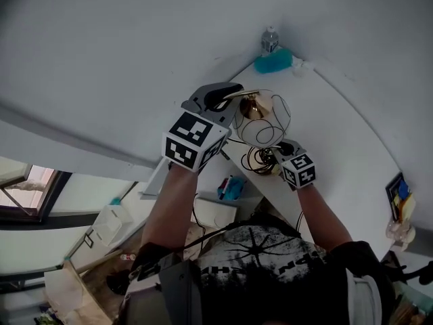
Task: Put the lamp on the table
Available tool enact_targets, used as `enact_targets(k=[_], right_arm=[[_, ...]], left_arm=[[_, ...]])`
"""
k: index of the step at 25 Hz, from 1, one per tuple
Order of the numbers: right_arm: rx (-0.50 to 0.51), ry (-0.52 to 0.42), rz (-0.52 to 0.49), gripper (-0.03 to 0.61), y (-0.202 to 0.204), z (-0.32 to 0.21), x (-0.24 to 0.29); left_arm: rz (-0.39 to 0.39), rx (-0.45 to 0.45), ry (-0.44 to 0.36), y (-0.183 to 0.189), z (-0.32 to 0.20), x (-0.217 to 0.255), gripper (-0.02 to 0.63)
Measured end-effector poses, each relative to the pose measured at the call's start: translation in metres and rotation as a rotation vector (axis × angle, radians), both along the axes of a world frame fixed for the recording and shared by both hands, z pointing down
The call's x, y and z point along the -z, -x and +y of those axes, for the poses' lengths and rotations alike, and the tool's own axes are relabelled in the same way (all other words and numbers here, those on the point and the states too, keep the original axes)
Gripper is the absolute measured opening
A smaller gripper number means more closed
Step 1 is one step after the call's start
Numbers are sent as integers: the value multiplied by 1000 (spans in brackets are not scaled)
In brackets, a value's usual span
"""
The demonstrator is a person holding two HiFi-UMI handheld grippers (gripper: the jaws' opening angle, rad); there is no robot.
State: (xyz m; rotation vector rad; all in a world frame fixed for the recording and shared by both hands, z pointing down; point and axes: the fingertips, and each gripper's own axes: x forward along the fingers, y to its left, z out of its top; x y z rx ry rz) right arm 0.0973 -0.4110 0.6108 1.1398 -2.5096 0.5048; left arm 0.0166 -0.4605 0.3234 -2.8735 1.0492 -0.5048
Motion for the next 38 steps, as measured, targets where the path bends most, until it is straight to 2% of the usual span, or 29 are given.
enact_targets(k=[9,17,24,38], right_arm=[[17,11,-39,21,5,-81,-7],[48,-30,-11,21,6,-152,-5],[47,-29,-5,21,8,-206,-12],[50,-49,-4,25,19,-272,-24]], left_arm=[[-51,58,-17,-4,-66,-2,15],[-76,107,-45,-3,-116,3,15],[-137,114,-100,-18,-156,5,15],[-217,156,-141,-19,-194,-4,15]])
